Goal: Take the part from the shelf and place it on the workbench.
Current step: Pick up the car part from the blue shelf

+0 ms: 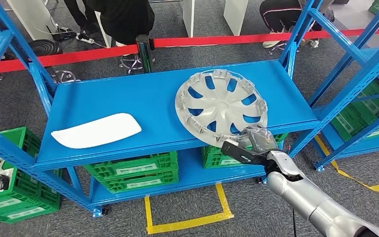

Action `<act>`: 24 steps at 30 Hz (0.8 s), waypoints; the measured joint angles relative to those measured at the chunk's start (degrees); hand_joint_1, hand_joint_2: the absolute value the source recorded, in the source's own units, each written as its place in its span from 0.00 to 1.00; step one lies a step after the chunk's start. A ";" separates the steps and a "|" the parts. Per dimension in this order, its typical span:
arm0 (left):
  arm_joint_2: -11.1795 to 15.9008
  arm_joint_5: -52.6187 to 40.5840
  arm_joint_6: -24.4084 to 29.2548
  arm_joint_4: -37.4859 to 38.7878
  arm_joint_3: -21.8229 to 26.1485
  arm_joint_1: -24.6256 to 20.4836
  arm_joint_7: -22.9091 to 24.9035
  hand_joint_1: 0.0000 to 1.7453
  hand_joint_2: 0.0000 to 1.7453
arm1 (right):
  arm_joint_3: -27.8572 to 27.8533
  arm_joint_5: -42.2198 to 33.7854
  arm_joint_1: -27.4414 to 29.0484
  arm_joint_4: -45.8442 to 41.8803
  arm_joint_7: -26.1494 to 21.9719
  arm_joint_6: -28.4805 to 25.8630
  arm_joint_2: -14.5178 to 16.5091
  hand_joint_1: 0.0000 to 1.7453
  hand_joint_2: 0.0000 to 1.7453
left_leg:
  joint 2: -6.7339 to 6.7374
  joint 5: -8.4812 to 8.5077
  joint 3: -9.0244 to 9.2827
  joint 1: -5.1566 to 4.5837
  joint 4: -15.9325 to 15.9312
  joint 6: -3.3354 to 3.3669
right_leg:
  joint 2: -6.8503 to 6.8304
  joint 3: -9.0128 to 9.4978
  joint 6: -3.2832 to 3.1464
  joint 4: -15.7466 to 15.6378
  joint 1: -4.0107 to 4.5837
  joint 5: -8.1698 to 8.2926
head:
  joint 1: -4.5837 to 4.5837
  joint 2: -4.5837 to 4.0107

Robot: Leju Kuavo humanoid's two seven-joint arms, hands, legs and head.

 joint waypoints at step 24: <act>0.46 2.56 1.27 0.14 0.36 0.50 -0.68 0.00 0.00 | -19.01 -9.68 13.80 -24.40 4.92 -12.44 -9.45 1.00 1.00 | 0.96 -0.35 -0.26 -0.31 0.06 0.62 | 0.14 0.02 0.43 -0.11 -0.23 0.01 | 0.19 0.00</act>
